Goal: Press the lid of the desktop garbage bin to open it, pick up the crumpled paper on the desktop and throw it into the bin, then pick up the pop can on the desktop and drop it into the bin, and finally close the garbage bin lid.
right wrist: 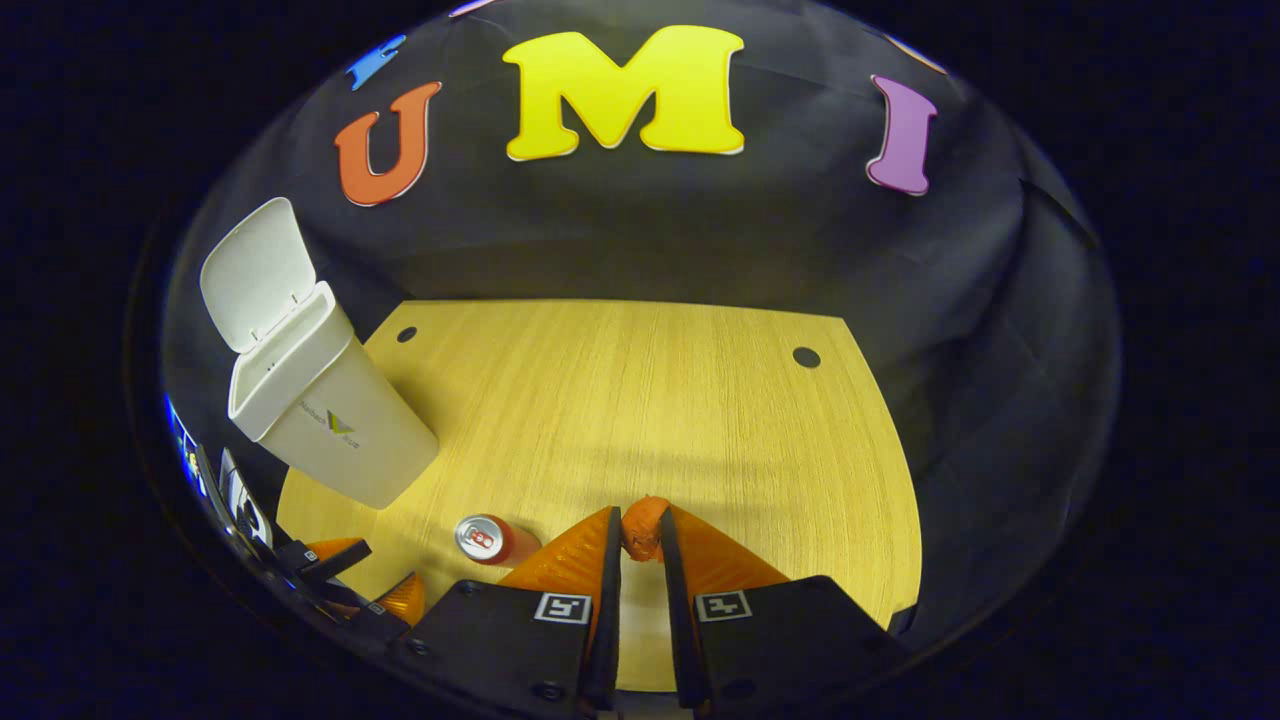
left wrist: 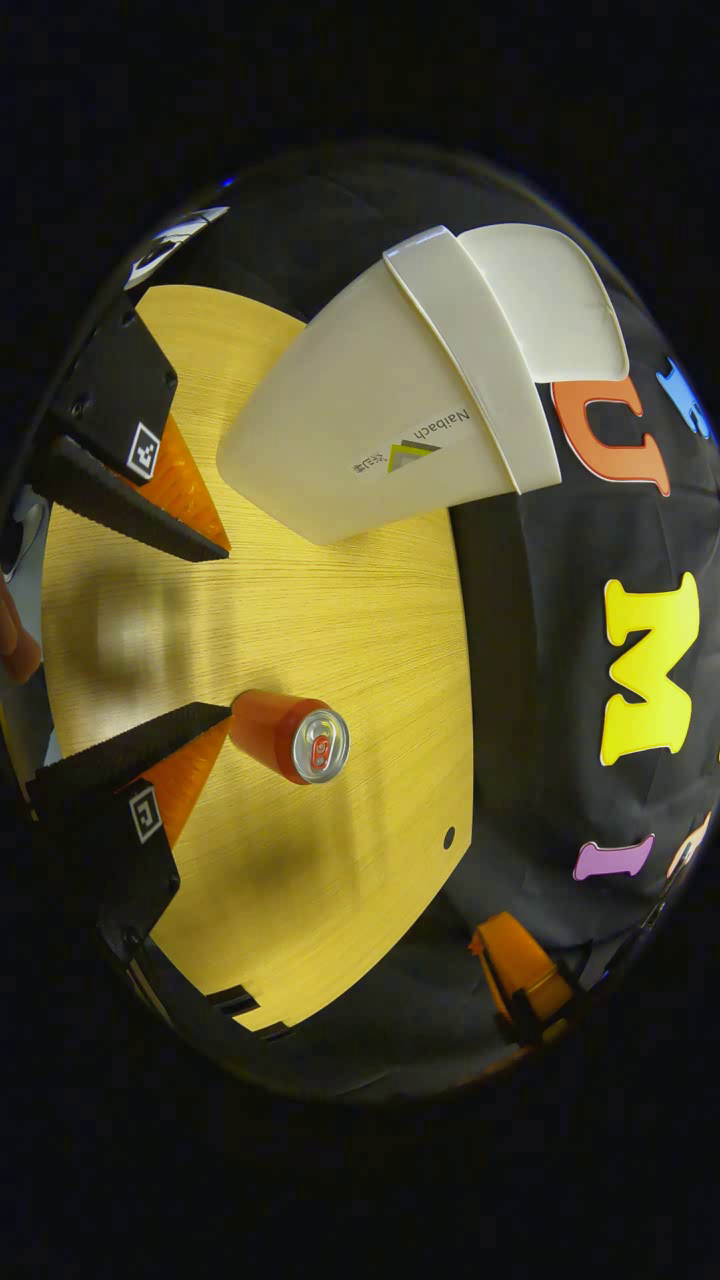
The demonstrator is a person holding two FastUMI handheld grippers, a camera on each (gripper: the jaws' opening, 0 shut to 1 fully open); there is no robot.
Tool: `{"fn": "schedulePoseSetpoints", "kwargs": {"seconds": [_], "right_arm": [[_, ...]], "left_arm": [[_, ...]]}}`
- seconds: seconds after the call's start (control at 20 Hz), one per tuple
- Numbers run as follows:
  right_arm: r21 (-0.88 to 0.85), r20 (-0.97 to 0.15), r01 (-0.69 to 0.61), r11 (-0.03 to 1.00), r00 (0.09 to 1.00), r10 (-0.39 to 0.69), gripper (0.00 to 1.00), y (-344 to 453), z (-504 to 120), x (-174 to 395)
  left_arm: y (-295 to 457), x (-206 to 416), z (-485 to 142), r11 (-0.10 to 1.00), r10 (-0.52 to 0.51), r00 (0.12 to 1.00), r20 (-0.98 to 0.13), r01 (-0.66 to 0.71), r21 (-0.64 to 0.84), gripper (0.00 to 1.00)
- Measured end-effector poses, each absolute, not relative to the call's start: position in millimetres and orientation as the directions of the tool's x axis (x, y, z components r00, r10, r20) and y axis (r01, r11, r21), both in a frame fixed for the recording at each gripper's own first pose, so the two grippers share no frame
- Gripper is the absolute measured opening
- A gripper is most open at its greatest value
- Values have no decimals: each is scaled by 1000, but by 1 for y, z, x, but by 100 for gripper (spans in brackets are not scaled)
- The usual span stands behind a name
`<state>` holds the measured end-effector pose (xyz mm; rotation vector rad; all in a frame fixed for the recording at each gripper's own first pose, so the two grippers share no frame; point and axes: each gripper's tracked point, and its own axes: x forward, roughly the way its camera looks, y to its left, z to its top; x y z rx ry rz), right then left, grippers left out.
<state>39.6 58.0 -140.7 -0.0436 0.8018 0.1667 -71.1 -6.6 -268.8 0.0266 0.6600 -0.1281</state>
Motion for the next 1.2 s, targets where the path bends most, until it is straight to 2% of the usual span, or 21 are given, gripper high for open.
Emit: {"fn": "schedulePoseSetpoints", "kwargs": {"seconds": [0.2, 0.45, 0.8, 1.2], "right_arm": [[50, -631, -210, 976, 751, 194, 23, 101, -92, 67], [60, -578, -265, 962, 777, 250, 23, 159, -55, 93], [68, -525, -422, 904, 755, 392, 23, 284, -28, 101], [86, -473, -606, 791, 674, 568, 23, 427, -21, 79]], "left_arm": [[2, -75, -269, 993, -112, 786, -608, 117, -32, 95], [23, -86, -270, 996, -93, 787, -610, 75, -55, 95], [50, -100, -272, 993, -84, 788, -611, 16, -115, 95], [82, -99, -275, 994, -77, 796, -601, 13, -110, 95]]}}
